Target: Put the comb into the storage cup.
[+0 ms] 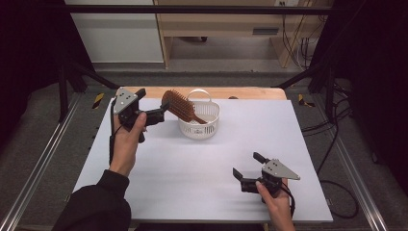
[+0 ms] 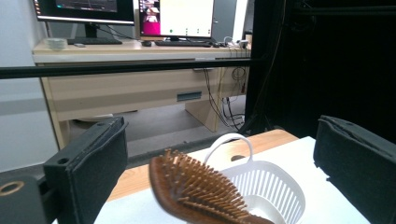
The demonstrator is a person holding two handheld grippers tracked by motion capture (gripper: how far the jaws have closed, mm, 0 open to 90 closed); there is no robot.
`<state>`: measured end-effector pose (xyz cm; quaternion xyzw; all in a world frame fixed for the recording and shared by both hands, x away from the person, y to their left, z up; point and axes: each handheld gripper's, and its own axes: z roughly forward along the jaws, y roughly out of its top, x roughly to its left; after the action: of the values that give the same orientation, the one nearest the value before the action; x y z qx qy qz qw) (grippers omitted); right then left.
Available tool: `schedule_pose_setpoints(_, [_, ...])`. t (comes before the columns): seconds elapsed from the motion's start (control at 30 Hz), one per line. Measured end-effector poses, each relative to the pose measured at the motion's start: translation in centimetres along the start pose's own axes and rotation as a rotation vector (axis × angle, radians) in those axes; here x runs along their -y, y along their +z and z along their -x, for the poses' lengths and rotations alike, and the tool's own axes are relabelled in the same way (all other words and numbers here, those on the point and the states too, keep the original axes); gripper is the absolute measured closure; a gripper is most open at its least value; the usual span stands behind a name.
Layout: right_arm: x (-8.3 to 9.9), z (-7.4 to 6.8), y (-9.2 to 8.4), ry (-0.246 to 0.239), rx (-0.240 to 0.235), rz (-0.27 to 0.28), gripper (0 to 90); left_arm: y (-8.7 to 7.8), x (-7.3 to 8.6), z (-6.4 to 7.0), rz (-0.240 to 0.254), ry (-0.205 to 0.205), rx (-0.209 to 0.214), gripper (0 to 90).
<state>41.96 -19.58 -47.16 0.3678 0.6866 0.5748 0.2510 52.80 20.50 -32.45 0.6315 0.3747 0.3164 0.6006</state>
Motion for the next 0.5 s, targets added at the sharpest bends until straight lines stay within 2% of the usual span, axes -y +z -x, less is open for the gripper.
schedule_pose_setpoints(0.2, [0.0, 0.1, 0.0, 0.001, 0.000, 0.002, 3.2, -1.2, -0.2, -0.4, 0.006, -0.001, -0.007, 2.9])
schedule_pose_setpoints(0.3, [-0.1, 0.2, -0.1, 0.014, 0.001, 0.009, 3.1, -1.7, -0.3, -0.7, -0.002, 0.013, -0.014, 2.7])
schedule_pose_setpoints(0.5, [-0.1, 0.4, -0.3, 0.032, -0.001, 0.022, 3.1, -3.0, -0.4, -1.2, 0.008, 0.004, -0.024, 2.7])
